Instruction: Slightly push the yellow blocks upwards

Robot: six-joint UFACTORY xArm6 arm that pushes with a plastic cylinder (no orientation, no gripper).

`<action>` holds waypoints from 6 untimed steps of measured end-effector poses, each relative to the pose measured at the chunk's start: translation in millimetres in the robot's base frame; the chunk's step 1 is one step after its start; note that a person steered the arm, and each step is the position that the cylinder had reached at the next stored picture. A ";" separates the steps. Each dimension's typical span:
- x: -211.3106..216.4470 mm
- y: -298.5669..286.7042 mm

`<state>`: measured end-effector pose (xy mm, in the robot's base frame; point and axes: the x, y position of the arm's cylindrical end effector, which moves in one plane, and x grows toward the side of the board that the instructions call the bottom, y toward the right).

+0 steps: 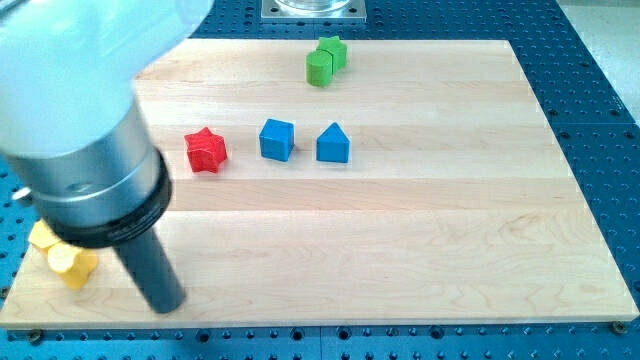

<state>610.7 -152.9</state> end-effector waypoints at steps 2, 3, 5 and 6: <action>-0.2 -75.1; -0.2 -85.8; -24.0 -94.8; -26.3 -93.8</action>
